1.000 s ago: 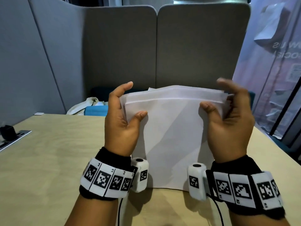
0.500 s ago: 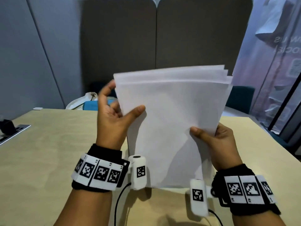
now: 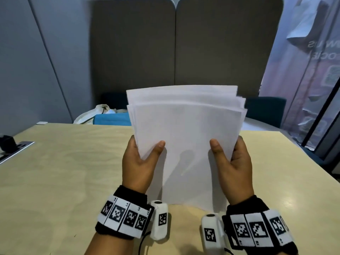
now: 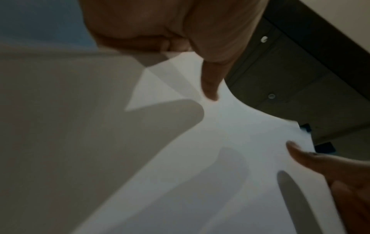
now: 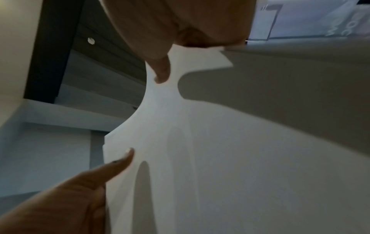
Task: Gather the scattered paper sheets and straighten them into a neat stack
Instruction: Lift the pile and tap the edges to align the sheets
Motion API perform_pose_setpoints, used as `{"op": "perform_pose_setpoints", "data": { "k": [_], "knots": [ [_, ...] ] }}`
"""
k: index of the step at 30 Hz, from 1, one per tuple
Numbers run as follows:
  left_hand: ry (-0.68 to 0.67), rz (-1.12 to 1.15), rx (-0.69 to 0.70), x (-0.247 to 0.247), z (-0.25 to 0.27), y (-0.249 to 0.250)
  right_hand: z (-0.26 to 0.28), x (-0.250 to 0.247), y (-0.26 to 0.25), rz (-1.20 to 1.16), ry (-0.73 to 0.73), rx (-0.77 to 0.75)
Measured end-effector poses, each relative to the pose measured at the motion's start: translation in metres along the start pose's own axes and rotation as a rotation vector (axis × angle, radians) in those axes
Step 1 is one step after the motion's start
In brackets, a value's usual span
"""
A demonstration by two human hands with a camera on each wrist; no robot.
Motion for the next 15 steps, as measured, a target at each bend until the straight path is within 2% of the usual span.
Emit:
{"op": "perform_pose_setpoints", "data": {
  "k": [3,11,15],
  "knots": [
    [-0.015,0.053,-0.016,0.0,0.001,0.0,0.0,-0.002,0.001,-0.021,0.007,0.011],
    [0.006,-0.025,0.159,0.004,-0.003,0.015,-0.007,-0.004,-0.009,0.013,0.03,-0.061],
    [-0.027,-0.029,0.227,0.004,-0.008,0.03,-0.011,-0.004,-0.026,0.049,0.015,-0.105]
  ]
}}
Point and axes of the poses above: each hand's wrist, its own z-axis away from the middle knuckle, its own x-axis out of the palm, y = z × x, the point moved 3 cm from there along -z, towards the middle knuckle, and after that the axes turned 14 degrees about -y, right-handed, at the moved point
